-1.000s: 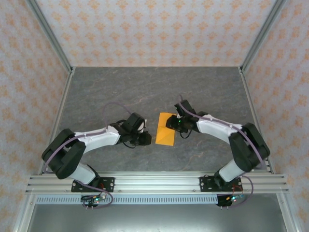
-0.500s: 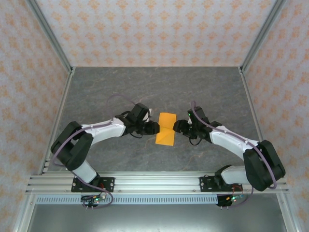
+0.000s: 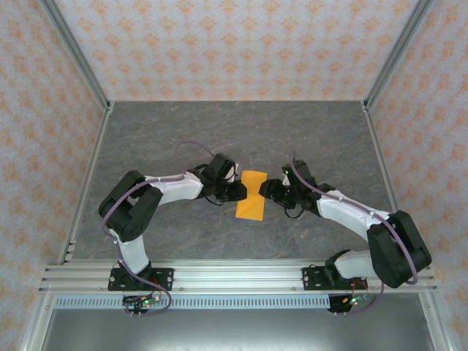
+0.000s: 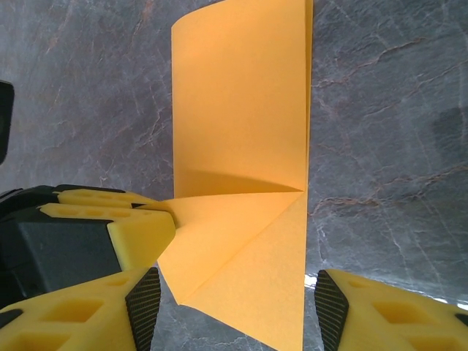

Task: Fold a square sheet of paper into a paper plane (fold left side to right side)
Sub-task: Turn over the paper at the center of the table.

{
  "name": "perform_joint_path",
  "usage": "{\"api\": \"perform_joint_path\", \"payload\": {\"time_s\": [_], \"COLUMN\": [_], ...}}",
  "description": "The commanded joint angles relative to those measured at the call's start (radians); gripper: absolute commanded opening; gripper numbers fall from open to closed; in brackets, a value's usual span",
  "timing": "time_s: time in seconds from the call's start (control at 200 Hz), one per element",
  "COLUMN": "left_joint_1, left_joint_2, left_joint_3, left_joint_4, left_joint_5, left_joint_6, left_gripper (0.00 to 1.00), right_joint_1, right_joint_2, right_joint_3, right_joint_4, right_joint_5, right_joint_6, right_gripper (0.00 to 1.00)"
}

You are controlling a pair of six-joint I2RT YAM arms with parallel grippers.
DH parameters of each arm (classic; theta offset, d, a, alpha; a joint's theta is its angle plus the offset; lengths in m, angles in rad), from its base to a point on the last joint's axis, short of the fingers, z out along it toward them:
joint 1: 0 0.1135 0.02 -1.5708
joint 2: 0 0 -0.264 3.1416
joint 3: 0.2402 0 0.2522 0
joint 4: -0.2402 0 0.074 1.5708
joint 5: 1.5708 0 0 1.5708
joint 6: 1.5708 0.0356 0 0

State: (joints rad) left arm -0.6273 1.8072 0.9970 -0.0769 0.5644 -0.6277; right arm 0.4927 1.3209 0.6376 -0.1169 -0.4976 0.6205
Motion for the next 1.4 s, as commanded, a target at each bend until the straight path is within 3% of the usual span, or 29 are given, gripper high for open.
{"api": "perform_joint_path", "payload": {"time_s": [0.0, 0.555, 0.766, 1.016, 1.256, 1.396], "left_joint_1": [0.007, 0.006, 0.006, 0.009, 0.069, 0.114], "left_joint_2": [-0.025, -0.112, -0.117, -0.169, -0.359, -0.480], "left_joint_3": [0.013, -0.054, -0.054, -0.066, -0.158, -0.218], "left_joint_4": [-0.004, -0.028, -0.035, -0.098, -0.106, -0.095], "left_joint_5": [-0.033, -0.091, -0.098, -0.180, -0.203, -0.177], "left_joint_6": [0.010, 0.025, 0.026, 0.049, 0.030, -0.010], "left_gripper": [0.10, 0.09, 0.11, 0.32, 0.65, 0.81], "right_joint_1": [0.011, 0.065, 0.064, 0.066, 0.064, 0.048], "right_joint_2": [0.029, 0.195, 0.243, 0.252, 0.194, 0.149], "right_joint_3": [-0.007, 0.031, 0.038, 0.068, 0.093, 0.113], "right_joint_4": [0.053, 0.226, 0.322, 0.304, 0.251, 0.271], "right_joint_5": [-0.027, -0.080, -0.122, -0.131, -0.107, -0.151], "right_joint_6": [0.020, 0.088, 0.102, 0.067, 0.019, 0.017], "right_gripper": [0.61, 0.61, 0.55, 0.33, 0.11, 0.06]}}
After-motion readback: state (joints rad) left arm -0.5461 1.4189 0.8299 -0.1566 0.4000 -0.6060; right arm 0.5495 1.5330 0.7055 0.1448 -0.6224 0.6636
